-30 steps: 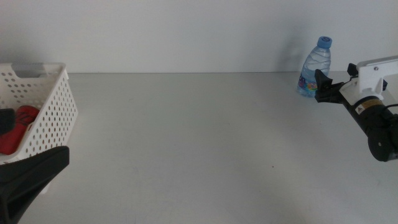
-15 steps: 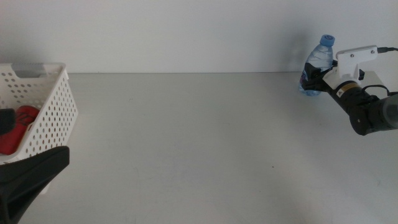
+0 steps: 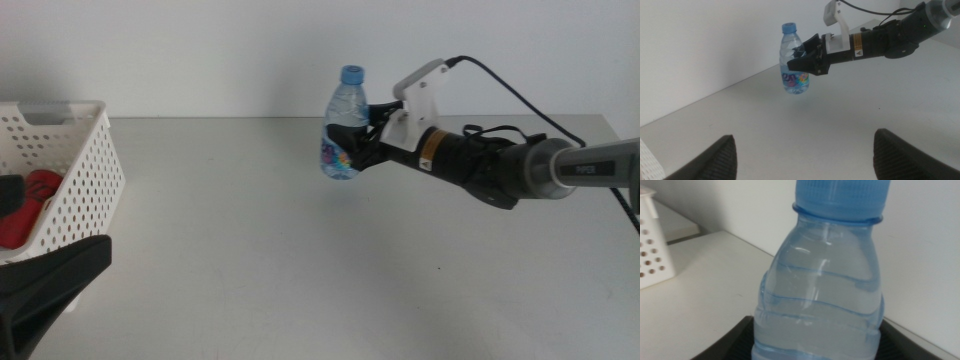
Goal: Use arms to grab the bottles and put them into the dustbin to the left of the table.
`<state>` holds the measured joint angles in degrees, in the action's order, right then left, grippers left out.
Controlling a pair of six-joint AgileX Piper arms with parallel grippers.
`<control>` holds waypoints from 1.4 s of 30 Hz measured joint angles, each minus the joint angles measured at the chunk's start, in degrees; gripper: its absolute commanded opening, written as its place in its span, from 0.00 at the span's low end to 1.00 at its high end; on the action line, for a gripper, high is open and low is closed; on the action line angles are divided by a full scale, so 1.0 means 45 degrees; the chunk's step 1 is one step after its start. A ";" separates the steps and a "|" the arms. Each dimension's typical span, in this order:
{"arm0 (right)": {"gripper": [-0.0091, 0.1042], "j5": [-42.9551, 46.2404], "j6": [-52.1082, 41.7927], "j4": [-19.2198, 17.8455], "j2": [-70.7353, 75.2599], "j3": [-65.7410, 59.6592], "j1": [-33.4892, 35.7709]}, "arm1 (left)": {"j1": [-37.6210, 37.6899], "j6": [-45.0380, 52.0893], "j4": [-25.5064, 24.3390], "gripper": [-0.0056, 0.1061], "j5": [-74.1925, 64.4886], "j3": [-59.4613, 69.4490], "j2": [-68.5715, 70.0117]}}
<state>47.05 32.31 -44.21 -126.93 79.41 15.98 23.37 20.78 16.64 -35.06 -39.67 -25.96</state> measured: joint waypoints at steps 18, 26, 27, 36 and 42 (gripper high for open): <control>0.18 -0.0187 -0.3345 0.1156 -0.1027 0.0695 0.3969 | 0.0000 0.0000 0.0000 0.89 0.0000 0.0000 0.0000; 0.41 -0.0890 -0.3505 0.1516 -0.1015 0.0767 0.4457 | 0.0000 0.0000 0.0000 0.89 0.0000 0.0000 0.0000; 0.45 -0.0955 -0.3505 0.1547 -0.1015 0.0778 0.4469 | 0.0000 0.0000 0.0000 0.89 0.0000 0.0000 0.0000; 0.83 -0.1882 -0.2402 0.1838 -0.0257 0.0302 0.4498 | 0.0000 0.0000 0.0000 0.89 0.0000 0.0000 0.0000; 0.78 -0.2373 -0.1789 0.1516 0.2602 -0.2650 0.4231 | 0.0000 0.0000 0.0000 0.89 0.0000 0.0000 0.0000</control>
<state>36.37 24.26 -37.38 -115.22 67.49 35.02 23.37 20.78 16.64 -35.06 -39.67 -25.96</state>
